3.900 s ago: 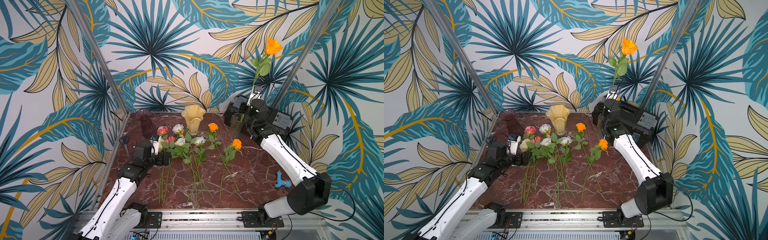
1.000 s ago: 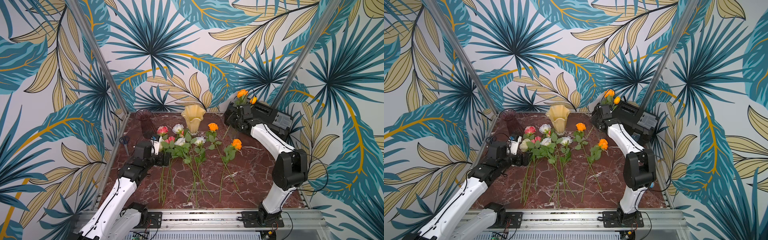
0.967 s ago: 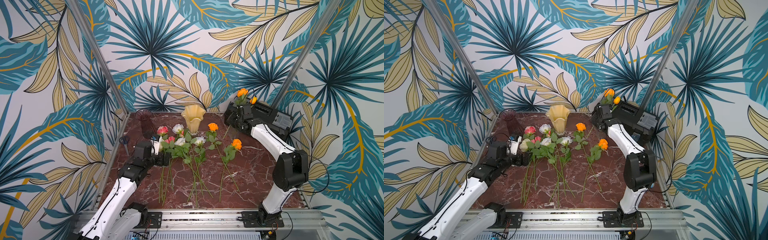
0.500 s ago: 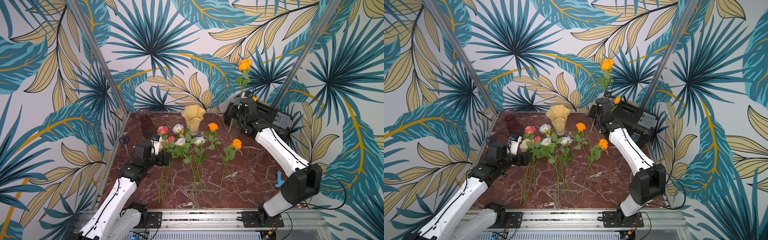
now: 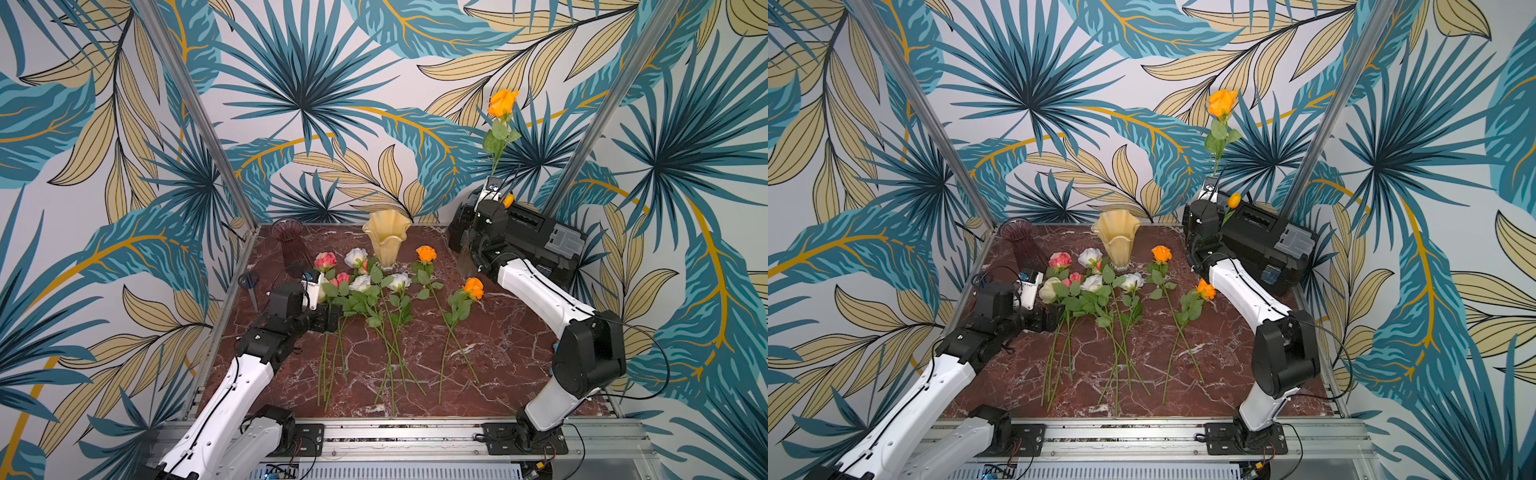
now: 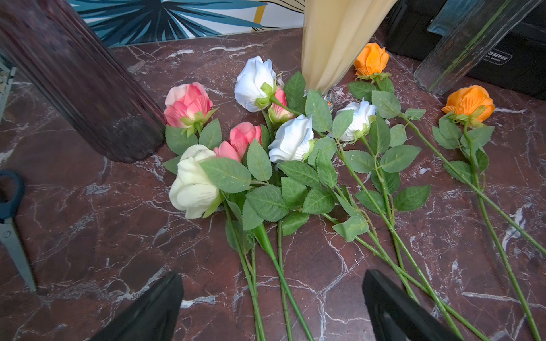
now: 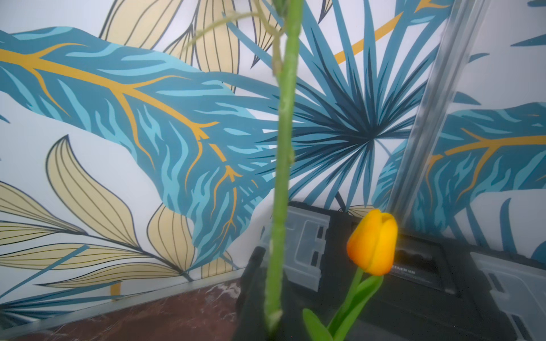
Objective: Arrange the flowers in different vases according to their variety
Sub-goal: Insert the flower into the vase.
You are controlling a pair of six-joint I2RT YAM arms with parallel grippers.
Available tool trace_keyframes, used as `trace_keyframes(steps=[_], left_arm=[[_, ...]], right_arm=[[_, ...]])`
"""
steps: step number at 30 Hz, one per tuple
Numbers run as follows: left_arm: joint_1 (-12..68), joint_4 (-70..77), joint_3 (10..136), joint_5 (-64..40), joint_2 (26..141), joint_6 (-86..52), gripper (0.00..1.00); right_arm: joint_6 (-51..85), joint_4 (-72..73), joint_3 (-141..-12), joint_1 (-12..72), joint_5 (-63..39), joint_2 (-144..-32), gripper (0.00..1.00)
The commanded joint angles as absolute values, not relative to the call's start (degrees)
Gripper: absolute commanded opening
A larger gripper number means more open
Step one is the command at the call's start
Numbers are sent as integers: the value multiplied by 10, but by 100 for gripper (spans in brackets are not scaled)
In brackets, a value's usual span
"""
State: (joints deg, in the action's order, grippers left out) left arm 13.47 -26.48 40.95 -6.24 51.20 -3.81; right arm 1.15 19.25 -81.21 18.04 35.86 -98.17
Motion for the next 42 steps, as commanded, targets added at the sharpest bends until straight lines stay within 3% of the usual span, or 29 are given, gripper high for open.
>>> trace_keyframes(steps=[1, 27, 38, 42], left_arm=[[136, -266, 426, -56, 509, -29, 100], [136, -264, 425, -55, 517, -26, 100], [136, -262, 426, -54, 519, -25, 100], [136, -260, 426, -53, 518, -25, 100]], right_arm=[[-40, 263, -826, 183, 413, -1006, 0], [-116, 356, -867, 144, 453, -1115, 0], [-87, 367, -806, 145, 467, -1105, 0], [-86, 383, -767, 150, 465, -1080, 51]])
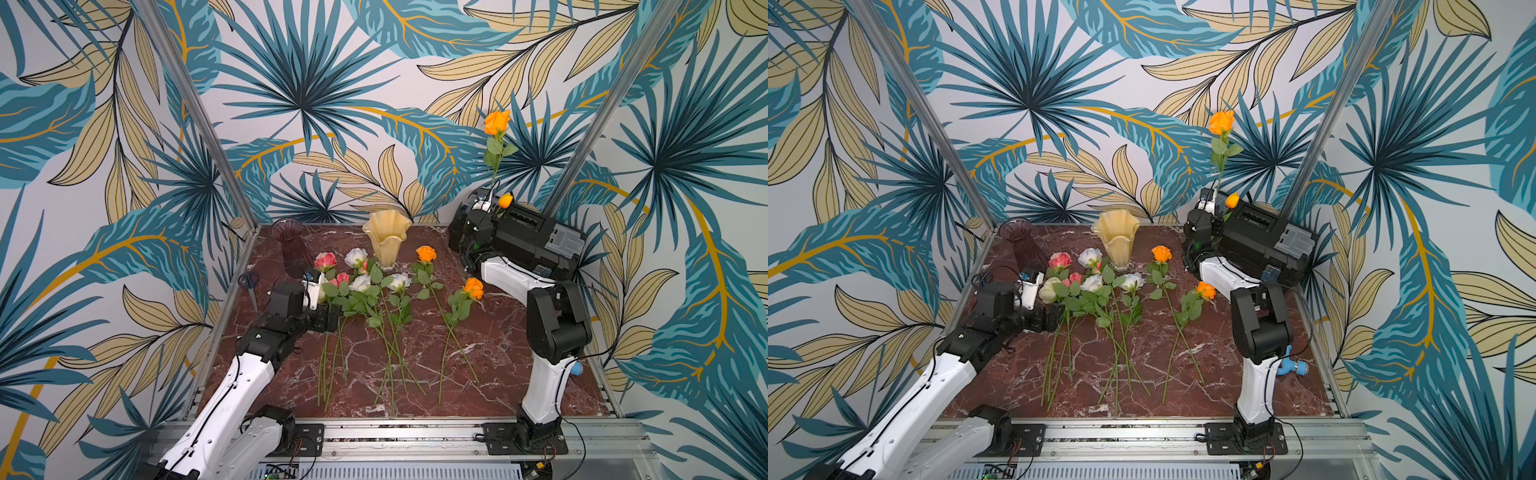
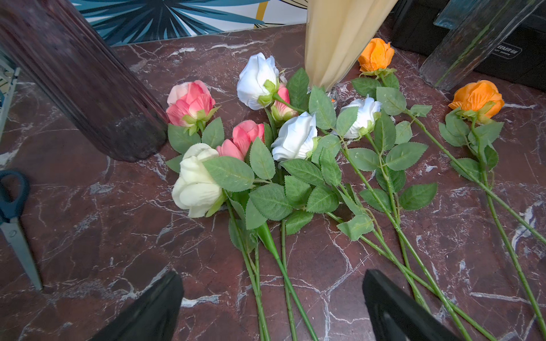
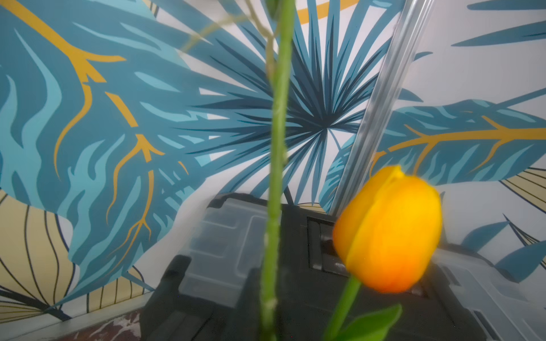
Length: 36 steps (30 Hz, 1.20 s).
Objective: Arrange the flowers in different vases according to their variety
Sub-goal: Insert the flower into the vase, then pick up the flower at the center of the board.
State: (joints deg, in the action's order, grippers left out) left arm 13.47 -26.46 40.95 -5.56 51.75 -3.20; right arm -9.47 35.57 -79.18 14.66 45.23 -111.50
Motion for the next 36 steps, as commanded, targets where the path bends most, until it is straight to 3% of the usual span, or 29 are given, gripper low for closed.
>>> trace_keyframes(steps=[1, 4, 8, 18, 36], left_arm=[[136, -260, 426, -54, 517, -25, 100], [136, -260, 427, -56, 518, -26, 100], [136, -261, 428, -59, 516, -28, 100], [136, -263, 430, -65, 508, -32, 100], [156, -361, 423, -24, 482, -145, 100]], right_arm=[[-83, 387, -757, 152, 465, -1072, 62], [-83, 401, -727, 158, 467, -1044, 82], [-79, 410, -692, 168, 467, -1001, 91], [-51, 340, -645, 215, 439, -879, 96], [129, -84, -578, 275, 301, -659, 100]])
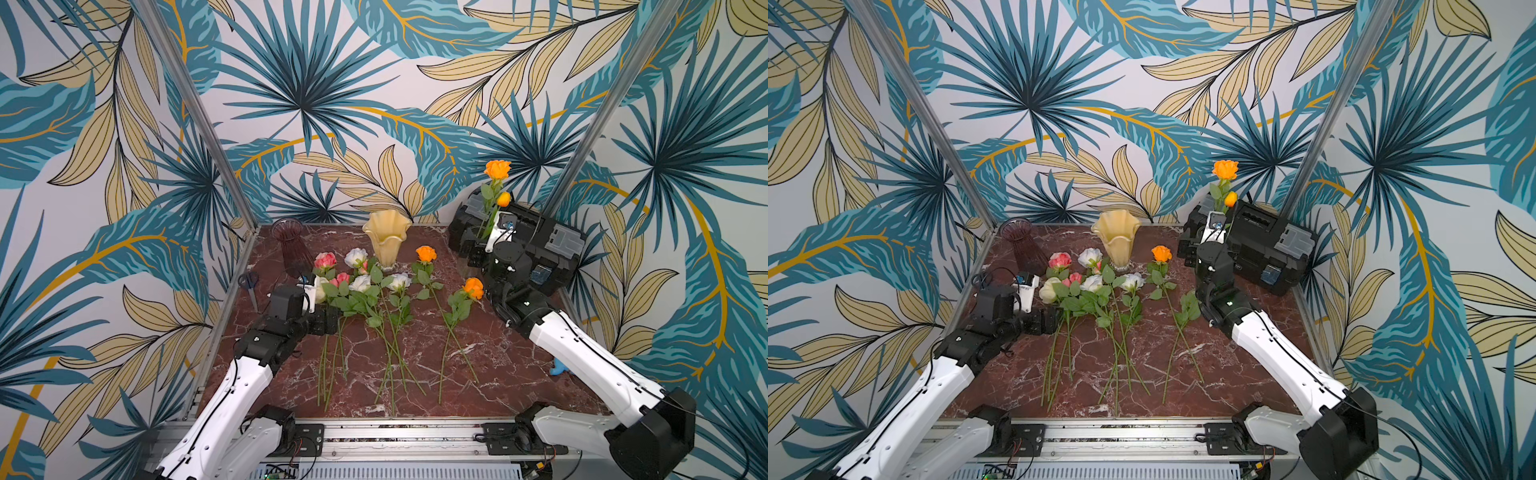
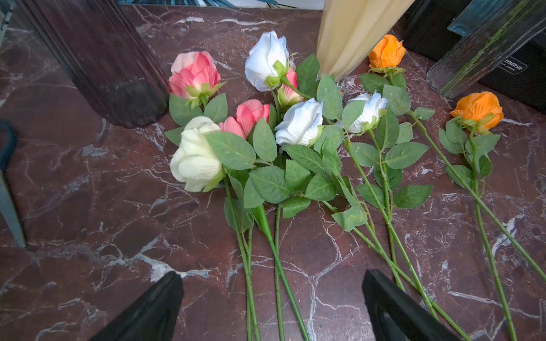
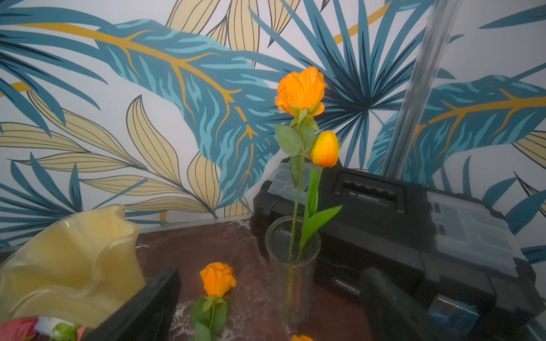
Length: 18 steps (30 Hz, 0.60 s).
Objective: Arrange the flowers in different vases according to their variety
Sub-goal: Pick up the flower at the center of the board.
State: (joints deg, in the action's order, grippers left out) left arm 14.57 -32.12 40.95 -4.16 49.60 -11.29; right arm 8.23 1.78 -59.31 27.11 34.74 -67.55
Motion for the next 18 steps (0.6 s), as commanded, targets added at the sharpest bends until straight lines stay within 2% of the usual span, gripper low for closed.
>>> trace_keyframes(steps=[1, 9, 18], left_arm=[[160, -366, 424, -21, 481, -147, 100], [196, -388, 426, 6, 497, -156, 99], [215, -400, 430, 29, 516, -160, 99]], right_arm=[[136, -101, -579, 274, 290, -657, 100], [176, -212, -585, 274, 139, -669, 99], [206, -244, -567, 275, -5, -687, 96]])
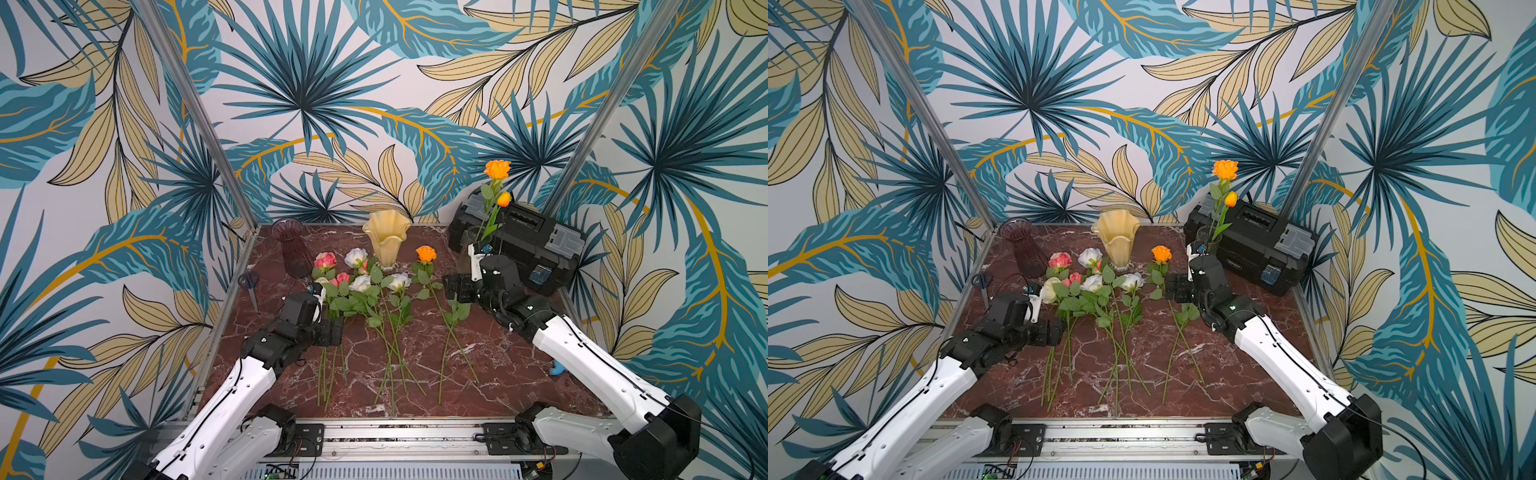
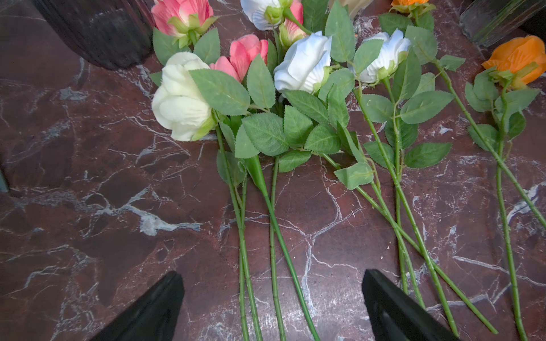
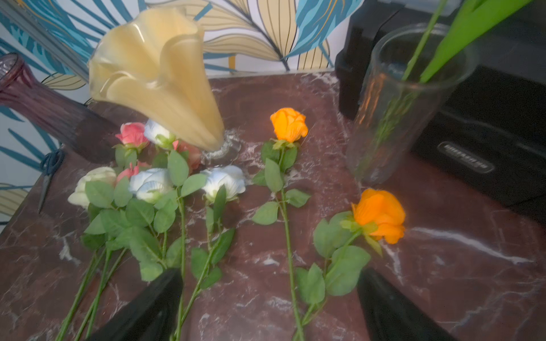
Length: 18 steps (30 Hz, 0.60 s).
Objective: Arrange the flowers in different vases according to their variety
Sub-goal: Pick up the flower at the center of the board.
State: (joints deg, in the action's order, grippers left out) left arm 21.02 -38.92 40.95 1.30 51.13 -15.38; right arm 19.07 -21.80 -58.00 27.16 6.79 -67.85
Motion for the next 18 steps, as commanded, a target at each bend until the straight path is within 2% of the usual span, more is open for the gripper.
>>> trace_keyframes(steps=[1, 6, 10, 18], left_arm=[[216, -400, 430, 30, 516, -160, 99], [216, -393, 428, 26, 518, -159, 100], [216, -391, 427, 18, 523, -157, 100], [216, -386, 428, 11, 533, -156, 100]], right_arm=[[207, -245, -568, 275, -24, -693, 95], [208, -259, -586, 306, -98, -750, 91], [213, -273, -600, 339, -107, -791, 88], [245, -283, -621, 405, -98, -876, 73]])
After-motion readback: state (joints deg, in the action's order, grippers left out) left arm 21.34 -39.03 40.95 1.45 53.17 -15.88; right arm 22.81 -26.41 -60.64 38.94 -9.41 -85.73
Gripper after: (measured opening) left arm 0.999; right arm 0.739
